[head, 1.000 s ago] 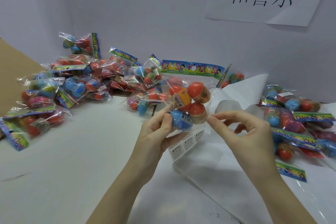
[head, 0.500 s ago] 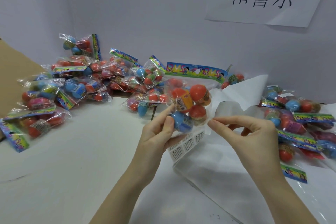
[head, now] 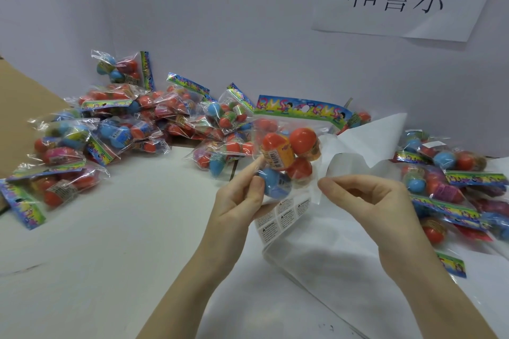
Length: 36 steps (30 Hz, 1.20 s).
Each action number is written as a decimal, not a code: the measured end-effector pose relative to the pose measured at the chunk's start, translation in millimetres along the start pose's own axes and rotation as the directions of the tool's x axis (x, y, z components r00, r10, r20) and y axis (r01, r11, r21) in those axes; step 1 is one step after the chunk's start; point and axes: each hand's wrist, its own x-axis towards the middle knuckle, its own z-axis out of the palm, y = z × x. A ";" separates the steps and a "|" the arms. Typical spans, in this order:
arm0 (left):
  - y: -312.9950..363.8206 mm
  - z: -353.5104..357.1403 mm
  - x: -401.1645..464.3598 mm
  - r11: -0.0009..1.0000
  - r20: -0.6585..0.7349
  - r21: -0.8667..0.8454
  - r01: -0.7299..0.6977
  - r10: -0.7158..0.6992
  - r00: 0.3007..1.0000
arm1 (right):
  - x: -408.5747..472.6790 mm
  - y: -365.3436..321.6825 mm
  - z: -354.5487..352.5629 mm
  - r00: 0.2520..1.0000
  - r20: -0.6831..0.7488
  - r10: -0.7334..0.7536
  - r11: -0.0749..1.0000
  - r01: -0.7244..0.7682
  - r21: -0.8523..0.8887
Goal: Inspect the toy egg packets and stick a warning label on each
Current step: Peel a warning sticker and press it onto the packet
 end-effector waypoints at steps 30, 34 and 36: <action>5.1 3.9 -1.0 0.968 0.056 -0.192 0.160 -0.152 0.987 | -1.6 7.4 7.8 0.992 -0.119 -0.042 0.999 0.039 -0.034; 3.9 4.0 -0.4 0.959 0.066 -0.230 0.167 -0.156 0.986 | -0.7 3.1 8.1 0.997 -0.055 0.053 0.992 -0.047 0.118; 4.0 3.3 -0.9 0.954 0.077 -0.251 0.165 -0.150 0.986 | -2.0 1.5 8.6 0.993 0.058 0.108 0.981 -0.116 0.159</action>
